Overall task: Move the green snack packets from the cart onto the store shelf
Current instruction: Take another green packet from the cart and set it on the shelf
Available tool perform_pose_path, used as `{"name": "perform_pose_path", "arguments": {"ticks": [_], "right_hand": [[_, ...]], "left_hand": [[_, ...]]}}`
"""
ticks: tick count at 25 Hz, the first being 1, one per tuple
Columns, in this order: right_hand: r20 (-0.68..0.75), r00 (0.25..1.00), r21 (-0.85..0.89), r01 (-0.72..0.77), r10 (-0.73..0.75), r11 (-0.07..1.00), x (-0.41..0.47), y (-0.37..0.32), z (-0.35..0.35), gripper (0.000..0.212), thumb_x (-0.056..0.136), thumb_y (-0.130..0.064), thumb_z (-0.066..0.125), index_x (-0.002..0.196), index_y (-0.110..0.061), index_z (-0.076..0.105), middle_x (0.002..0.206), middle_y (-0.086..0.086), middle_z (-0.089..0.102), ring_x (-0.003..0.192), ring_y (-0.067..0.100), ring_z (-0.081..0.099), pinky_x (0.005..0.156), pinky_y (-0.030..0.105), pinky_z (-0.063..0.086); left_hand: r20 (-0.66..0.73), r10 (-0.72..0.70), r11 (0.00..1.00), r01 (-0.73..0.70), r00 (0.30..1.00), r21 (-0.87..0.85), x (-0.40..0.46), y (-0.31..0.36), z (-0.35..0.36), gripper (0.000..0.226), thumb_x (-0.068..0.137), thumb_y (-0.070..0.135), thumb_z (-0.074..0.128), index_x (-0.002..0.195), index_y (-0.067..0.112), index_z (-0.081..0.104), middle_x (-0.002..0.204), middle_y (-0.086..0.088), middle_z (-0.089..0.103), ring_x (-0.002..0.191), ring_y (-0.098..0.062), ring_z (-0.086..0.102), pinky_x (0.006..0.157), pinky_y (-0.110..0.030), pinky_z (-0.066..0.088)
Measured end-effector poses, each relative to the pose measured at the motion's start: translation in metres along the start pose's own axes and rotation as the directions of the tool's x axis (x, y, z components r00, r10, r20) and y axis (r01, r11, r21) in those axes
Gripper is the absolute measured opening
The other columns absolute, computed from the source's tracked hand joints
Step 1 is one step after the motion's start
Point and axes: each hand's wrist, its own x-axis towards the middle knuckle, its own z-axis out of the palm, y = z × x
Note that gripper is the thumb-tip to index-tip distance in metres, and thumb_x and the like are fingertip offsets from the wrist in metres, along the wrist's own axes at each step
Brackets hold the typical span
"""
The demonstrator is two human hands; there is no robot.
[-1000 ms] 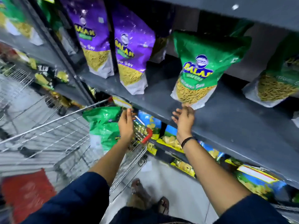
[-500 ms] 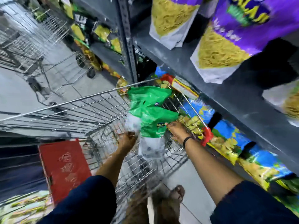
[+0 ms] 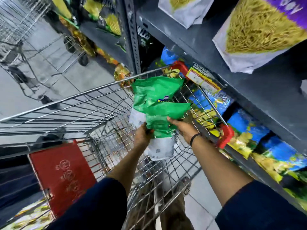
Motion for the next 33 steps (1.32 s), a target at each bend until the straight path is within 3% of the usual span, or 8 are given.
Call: {"name": "perform_pose_path", "arguments": {"ticks": [5,11,20,22,24,26,29,33], "right_hand": [[0.087,0.991,0.018,0.097,-0.098,0.995,-0.064,-0.017,-0.006,0.082,0.058,-0.05,0.078,0.13,-0.026,0.047,0.135,-0.003,0.056,0.125,0.016,0.05,0.101,0.043,0.04],[-0.154,0.844,0.031,0.523,-0.513,0.852,-0.191,-0.063,-0.044,0.031,0.073,-0.032,0.073,0.098,-0.019,0.063,0.104,0.003,0.072,0.093,0.011,0.068,0.071,0.022,0.05],[-0.59,0.535,-0.025,0.737,-0.605,0.676,-0.368,-0.027,-0.277,0.021,0.074,-0.031,0.072,0.083,-0.013,0.067,0.07,-0.014,0.073,0.072,0.001,0.065,0.064,0.023,0.056],[-0.664,0.468,-0.083,0.729,-0.584,0.679,-0.39,-0.025,-0.337,0.056,0.063,-0.05,0.077,0.091,-0.003,0.063,0.086,0.004,0.073,0.084,0.018,0.068,0.08,0.049,0.057],[-0.706,0.414,-0.06,0.774,-0.575,0.631,-0.396,-0.03,-0.391,0.035,0.07,-0.04,0.075,0.085,-0.01,0.064,0.089,0.004,0.073,0.084,0.016,0.069,0.083,0.047,0.056],[-0.728,0.364,-0.056,0.814,-0.582,0.579,-0.391,-0.041,-0.416,0.005,0.077,-0.022,0.07,0.079,-0.022,0.065,0.087,-0.008,0.072,0.077,0.006,0.067,0.083,0.037,0.055],[-0.74,0.321,-0.115,0.806,-0.592,0.581,-0.376,-0.046,-0.448,0.014,0.077,-0.028,0.069,0.089,-0.022,0.065,0.103,0.005,0.071,0.083,0.009,0.065,0.087,0.035,0.051],[-0.782,0.35,-0.031,0.804,-0.515,0.594,-0.377,-0.042,-0.45,0.035,0.08,-0.034,0.066,0.107,-0.013,0.058,0.103,0.01,0.066,0.09,0.017,0.062,0.081,0.027,0.05]], "left_hand": [[-0.004,0.149,0.987,-0.149,0.989,-0.067,-0.041,0.033,-0.036,0.036,0.083,-0.007,0.052,0.119,-0.004,0.047,0.09,-0.009,0.063,0.072,-0.013,0.06,0.071,-0.035,0.055],[0.057,0.599,0.774,-0.597,0.798,0.211,-0.157,0.129,-0.048,0.04,0.07,0.037,0.065,0.098,0.01,0.055,0.087,-0.02,0.07,0.077,-0.03,0.067,0.072,-0.039,0.055],[0.444,0.788,0.453,-0.89,0.426,0.051,-0.306,0.226,0.173,0.046,0.073,0.035,0.061,0.112,0.011,0.054,0.102,0.01,0.064,0.085,0.021,0.055,0.078,-0.012,0.047],[0.486,0.799,0.416,-0.909,0.354,-0.023,-0.32,0.249,0.242,0.048,0.074,0.025,0.061,0.118,0.008,0.051,0.109,0.006,0.059,0.087,0.016,0.054,0.077,-0.005,0.044],[0.502,0.812,0.385,-0.92,0.298,-0.076,-0.329,0.272,0.304,0.052,0.075,0.019,0.06,0.122,0.002,0.046,0.117,-0.001,0.054,0.101,0.001,0.052,0.083,-0.001,0.039],[0.497,0.803,0.423,-0.902,0.33,-0.084,-0.322,0.289,0.346,0.051,0.079,0.013,0.06,0.124,-0.002,0.043,0.125,-0.014,0.055,0.109,-0.011,0.05,0.088,-0.005,0.04],[0.468,0.783,0.482,-0.875,0.41,-0.039,-0.317,0.295,0.388,0.051,0.079,0.024,0.052,0.12,-0.005,0.046,0.124,-0.025,0.057,0.115,-0.026,0.054,0.097,-0.034,0.043],[0.438,0.662,0.716,-0.685,0.608,-0.132,-0.324,0.296,0.405,0.056,0.09,0.048,0.038,0.129,0.008,0.045,0.135,-0.004,0.048,0.127,-0.014,0.041,0.106,-0.021,0.028]]}}
